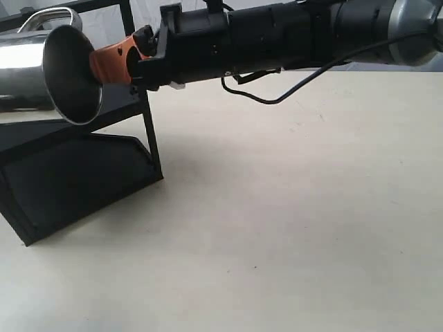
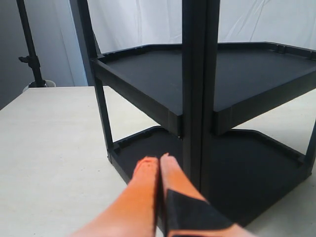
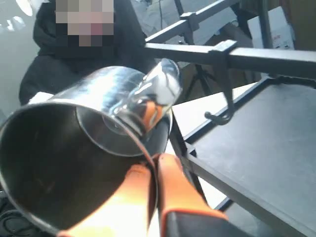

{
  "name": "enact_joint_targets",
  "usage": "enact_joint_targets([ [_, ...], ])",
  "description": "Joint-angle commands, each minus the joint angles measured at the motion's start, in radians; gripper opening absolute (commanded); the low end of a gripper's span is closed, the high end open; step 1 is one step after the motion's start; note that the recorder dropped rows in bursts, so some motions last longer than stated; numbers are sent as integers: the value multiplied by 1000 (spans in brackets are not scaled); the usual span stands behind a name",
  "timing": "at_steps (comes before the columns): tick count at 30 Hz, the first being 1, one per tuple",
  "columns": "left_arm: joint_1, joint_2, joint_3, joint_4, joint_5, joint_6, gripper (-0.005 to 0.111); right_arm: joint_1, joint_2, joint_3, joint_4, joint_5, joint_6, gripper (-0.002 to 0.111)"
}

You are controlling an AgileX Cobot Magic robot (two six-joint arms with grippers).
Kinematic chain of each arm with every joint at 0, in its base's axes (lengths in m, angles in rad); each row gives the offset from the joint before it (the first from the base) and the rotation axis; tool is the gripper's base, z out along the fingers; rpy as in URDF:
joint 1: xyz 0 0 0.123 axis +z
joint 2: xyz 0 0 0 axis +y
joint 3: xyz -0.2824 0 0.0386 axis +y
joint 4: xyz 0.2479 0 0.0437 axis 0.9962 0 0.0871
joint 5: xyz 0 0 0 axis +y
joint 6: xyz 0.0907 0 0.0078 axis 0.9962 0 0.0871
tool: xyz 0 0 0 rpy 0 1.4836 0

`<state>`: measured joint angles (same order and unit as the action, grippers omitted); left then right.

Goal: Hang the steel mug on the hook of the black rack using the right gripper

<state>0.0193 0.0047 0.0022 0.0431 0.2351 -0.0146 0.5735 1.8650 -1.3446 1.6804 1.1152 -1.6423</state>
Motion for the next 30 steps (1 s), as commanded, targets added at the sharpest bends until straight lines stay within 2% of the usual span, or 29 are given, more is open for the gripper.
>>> enact_joint_targets([
  [1, -1, -5, -2, 3, -4, -2, 2, -4, 33, -8, 17, 93, -5, -1],
  [30, -1, -5, -2, 3, -4, -2, 2, -4, 131, -58, 64, 106, -93, -1],
])
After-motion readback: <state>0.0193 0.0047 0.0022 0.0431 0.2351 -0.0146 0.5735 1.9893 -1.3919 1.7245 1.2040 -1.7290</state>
